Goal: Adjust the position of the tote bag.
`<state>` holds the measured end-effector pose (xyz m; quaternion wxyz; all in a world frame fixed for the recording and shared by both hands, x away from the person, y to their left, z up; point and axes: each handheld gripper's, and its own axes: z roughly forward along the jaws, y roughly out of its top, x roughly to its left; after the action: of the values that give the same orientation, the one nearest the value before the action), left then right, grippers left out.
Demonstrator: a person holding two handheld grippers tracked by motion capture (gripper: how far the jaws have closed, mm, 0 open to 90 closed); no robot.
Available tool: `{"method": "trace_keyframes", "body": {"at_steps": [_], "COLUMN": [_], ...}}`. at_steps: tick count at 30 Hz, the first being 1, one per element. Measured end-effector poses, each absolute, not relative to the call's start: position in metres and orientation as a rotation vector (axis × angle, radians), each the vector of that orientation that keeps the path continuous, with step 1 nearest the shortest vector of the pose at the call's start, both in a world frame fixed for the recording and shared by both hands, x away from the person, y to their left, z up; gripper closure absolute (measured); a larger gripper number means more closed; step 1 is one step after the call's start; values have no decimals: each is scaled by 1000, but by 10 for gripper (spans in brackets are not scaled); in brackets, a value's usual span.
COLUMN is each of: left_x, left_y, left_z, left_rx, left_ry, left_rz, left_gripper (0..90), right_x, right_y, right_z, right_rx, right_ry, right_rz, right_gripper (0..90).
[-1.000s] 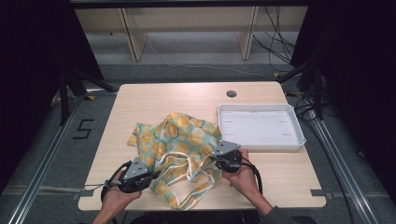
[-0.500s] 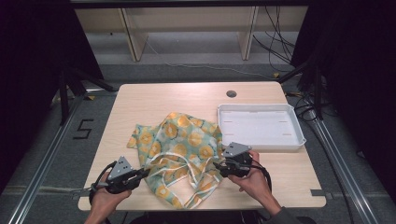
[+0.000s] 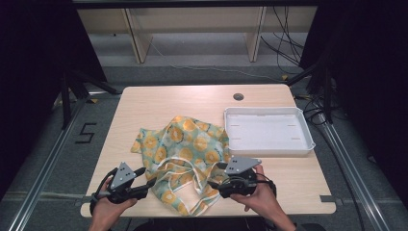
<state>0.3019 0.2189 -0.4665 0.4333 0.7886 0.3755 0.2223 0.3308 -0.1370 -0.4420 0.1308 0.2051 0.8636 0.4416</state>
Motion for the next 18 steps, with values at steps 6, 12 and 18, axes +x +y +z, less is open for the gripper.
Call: {"method": "trace_keyframes", "body": {"at_steps": [6,12,18], "left_x": [299,299,298], "left_y": [216,218,217], "left_z": [-467,-468,-466], "left_rx": [1986,1980,1968], "left_ry": [919,948,959], "left_rz": [562,562,568], "left_gripper": [417,408,392], "right_x": [330,338,350], "right_y": [-123,-120,-100], "right_z": [-466,-478,-490], "right_rx": [719,790,740], "right_ry": [2644,2694,2749], "right_rz": [1170,1178,1188], "right_gripper": [349,305,501]}}
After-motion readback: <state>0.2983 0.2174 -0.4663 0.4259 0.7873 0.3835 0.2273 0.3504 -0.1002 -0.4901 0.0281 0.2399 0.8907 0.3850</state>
